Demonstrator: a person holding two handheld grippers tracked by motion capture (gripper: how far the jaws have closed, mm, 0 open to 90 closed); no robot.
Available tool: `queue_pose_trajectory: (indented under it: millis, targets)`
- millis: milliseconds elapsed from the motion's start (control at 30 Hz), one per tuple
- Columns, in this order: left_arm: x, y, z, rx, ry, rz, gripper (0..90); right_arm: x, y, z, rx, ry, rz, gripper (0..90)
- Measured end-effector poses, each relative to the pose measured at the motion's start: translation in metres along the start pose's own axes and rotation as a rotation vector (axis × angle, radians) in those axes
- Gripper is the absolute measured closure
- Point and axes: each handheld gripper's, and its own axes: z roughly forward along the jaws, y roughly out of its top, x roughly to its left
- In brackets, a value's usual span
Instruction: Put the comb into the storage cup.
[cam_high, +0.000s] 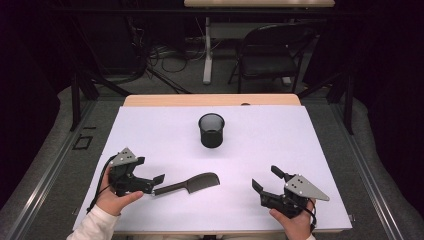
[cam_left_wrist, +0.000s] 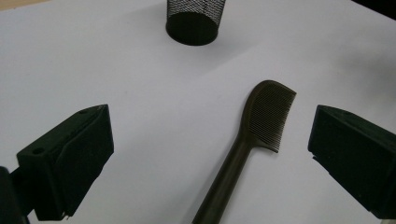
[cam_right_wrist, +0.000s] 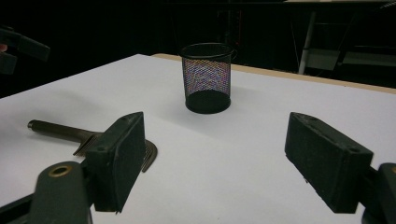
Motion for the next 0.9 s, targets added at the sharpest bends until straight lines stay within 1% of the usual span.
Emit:
queue_pose_trajectory:
  millis: [67, 133, 300, 367, 433, 567, 700, 900]
  targets:
    - [-0.002, 0.003, 0.001, 0.017, 0.0, 0.023, 0.2, 0.0, 0.0, 0.0, 0.0, 0.0, -0.001, 20.3]
    - [-0.003, 0.006, 0.002, 0.038, 0.003, 0.056, 0.2, 0.0, 0.0, 0.0, 0.003, 0.0, -0.002, 20.3]
    - [-0.007, 0.012, 0.005, 0.086, -0.001, 0.112, 0.2, 0.0, 0.0, 0.0, 0.007, 0.002, 0.002, 20.3]
    - [-0.007, 0.014, 0.006, 0.102, 0.002, 0.124, 0.3, 0.0, 0.0, 0.001, 0.008, 0.001, 0.002, 20.3]
    - [-0.007, 0.016, 0.007, 0.123, -0.004, 0.138, 0.3, 0.0, -0.001, 0.001, 0.009, 0.002, 0.005, 20.3]
    - [-0.008, 0.018, 0.01, 0.158, 0.006, 0.171, 0.3, 0.0, -0.001, 0.001, 0.01, 0.002, -0.001, 20.3]
    - [-0.008, 0.019, 0.013, 0.189, -0.004, 0.184, 0.3, 0.0, -0.001, 0.001, 0.008, 0.002, -0.004, 20.3]
    - [-0.009, 0.022, 0.016, 0.236, -0.002, 0.211, 0.4, 0.0, -0.001, 0.001, 0.01, 0.003, -0.003, 20.3]
